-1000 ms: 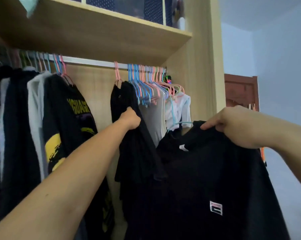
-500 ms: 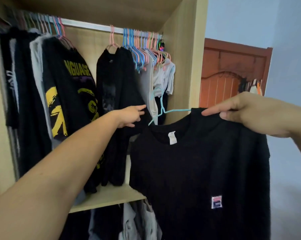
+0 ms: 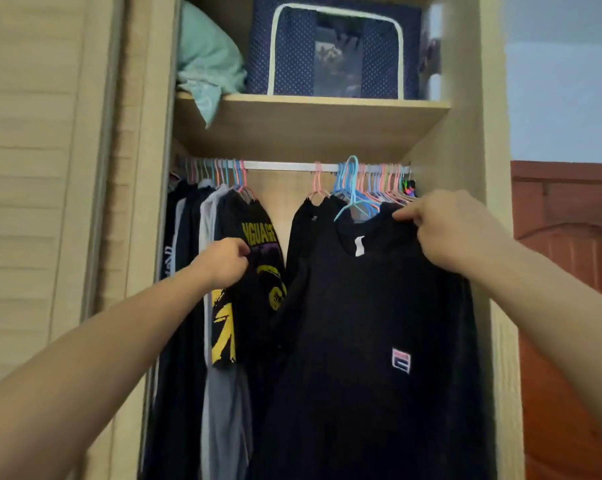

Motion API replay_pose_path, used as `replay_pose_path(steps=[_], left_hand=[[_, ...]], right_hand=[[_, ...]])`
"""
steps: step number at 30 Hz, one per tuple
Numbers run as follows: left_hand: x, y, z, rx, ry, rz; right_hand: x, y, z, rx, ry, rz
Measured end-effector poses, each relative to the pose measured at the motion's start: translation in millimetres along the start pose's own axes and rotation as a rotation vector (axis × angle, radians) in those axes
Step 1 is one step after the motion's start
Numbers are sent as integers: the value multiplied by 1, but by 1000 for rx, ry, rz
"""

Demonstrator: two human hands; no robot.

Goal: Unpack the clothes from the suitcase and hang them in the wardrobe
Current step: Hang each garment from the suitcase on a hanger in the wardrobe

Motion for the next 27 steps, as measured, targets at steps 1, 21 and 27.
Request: replay_pose_path(steps=[1, 21, 27], left_hand=[[-8, 18, -5, 25, -20, -47], [-155, 135, -126, 669, -226, -302], [-156, 133, -130, 694, -215, -290]], right_hand=[[-14, 4, -20, 46, 13, 29], [-220, -193, -311, 21, -9, 270], [-279, -227, -294, -63, 191, -3]])
Point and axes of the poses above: each hand's wrist, its own z-axis away from the middle knuckle, its own y-axis out of the back of the hand, x = y × z, the point moved 9 cm from there along -z, towards the middle knuckle, and after that the axes turned 10 degrees about z, right-handed, at the moved point
